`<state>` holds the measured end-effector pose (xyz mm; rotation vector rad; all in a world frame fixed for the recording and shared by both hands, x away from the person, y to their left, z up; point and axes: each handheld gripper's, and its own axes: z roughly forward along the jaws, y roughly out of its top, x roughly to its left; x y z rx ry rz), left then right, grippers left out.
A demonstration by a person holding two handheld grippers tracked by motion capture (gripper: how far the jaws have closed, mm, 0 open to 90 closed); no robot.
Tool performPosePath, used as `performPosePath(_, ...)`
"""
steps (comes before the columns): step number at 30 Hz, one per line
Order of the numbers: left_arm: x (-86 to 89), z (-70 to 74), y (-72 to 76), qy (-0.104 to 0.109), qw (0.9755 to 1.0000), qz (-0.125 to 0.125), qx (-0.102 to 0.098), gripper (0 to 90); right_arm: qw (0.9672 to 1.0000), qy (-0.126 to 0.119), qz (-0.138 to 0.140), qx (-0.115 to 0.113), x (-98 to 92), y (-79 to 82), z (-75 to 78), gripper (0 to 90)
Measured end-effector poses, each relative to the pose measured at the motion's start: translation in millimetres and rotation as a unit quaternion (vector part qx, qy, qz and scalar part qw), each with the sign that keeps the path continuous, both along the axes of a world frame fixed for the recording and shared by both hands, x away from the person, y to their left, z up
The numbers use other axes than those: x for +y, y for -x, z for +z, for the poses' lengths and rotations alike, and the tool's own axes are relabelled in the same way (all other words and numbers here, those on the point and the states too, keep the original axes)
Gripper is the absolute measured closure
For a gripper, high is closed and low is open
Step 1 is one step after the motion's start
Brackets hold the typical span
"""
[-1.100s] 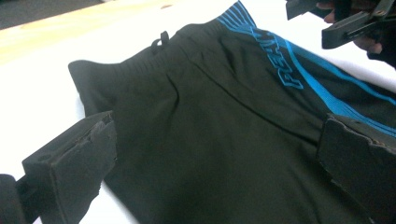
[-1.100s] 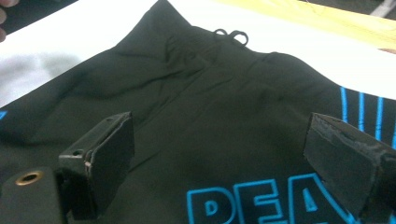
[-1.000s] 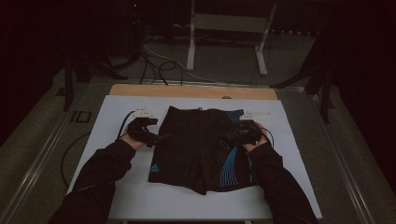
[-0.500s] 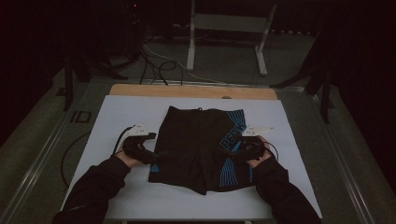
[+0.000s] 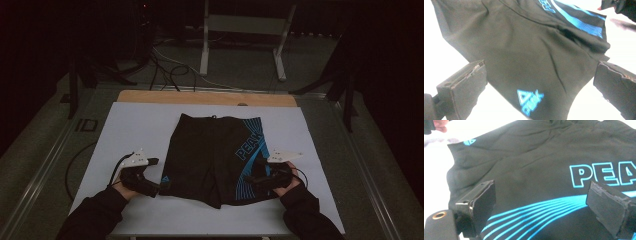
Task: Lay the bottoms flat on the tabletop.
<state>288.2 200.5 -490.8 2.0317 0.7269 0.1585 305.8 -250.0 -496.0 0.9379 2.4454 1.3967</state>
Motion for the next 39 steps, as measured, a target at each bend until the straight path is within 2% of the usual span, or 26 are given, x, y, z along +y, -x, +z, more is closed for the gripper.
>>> performPosePath(6, 9.0, -2.9, 17.1, -0.014, 0.9999, 0.001, -0.001, 0.0, 1.0000, 0.009, -0.001, -0.001, -9.5, 14.8, -3.2, 9.2)
performPosePath(9, 14.1, -5.0, 25.0, -0.016, 0.9999, 0.003, 0.002, 0.0, 0.9999, 0.014, -0.007, 0.001, -14.4, 21.9, -4.2, 9.2)
performPosePath(14, 21.5, -5.0, 35.7, -0.022, 0.9997, 0.010, -0.004, 0.0, 0.9998, 0.013, -0.018, 0.003, -24.4, 30.6, -5.5, 9.2)
performPosePath(16, 24.8, -4.8, 39.4, -0.016, 0.9998, 0.011, -0.007, 0.0, 0.9997, 0.011, -0.020, 0.003, -26.5, 32.6, -5.2, 9.2)
performPosePath(17, 25.7, -5.3, 40.1, -0.018, 0.9998, 0.011, -0.008, 0.0, 0.9997, 0.007, -0.025, -0.001, -29.6, 38.5, -4.2, 9.3)
performPosePath(21, 28.6, -6.8, 42.2, -0.019, 0.9997, 0.014, -0.006, 0.0, 0.9992, 0.025, -0.031, 0.001, -34.6, 45.7, -6.6, 9.3)
performPosePath(24, 30.7, -7.9, 43.0, -0.018, 0.9997, 0.017, -0.006, 0.0, 0.9990, 0.022, -0.039, 0.000, -40.8, 49.2, -7.8, 9.3)
performPosePath(28, 30.5, -7.7, 43.0, -0.014, 0.9996, 0.020, -0.012, 0.0, 0.9988, 0.016, -0.045, 0.004, -43.9, 47.5, -10.0, 9.3)
performPosePath(31, 30.4, -5.9, 44.0, -0.013, 0.9995, 0.023, -0.018, 0.0, 0.9988, 0.023, -0.043, 0.004, -40.9, 46.3, -12.4, 9.3)
performPosePath(39, 30.1, -7.5, 44.3, -0.012, 0.9996, 0.023, -0.015, 0.0, 0.9987, 0.025, -0.044, -0.003, -40.7, 45.7, -12.8, 9.3)
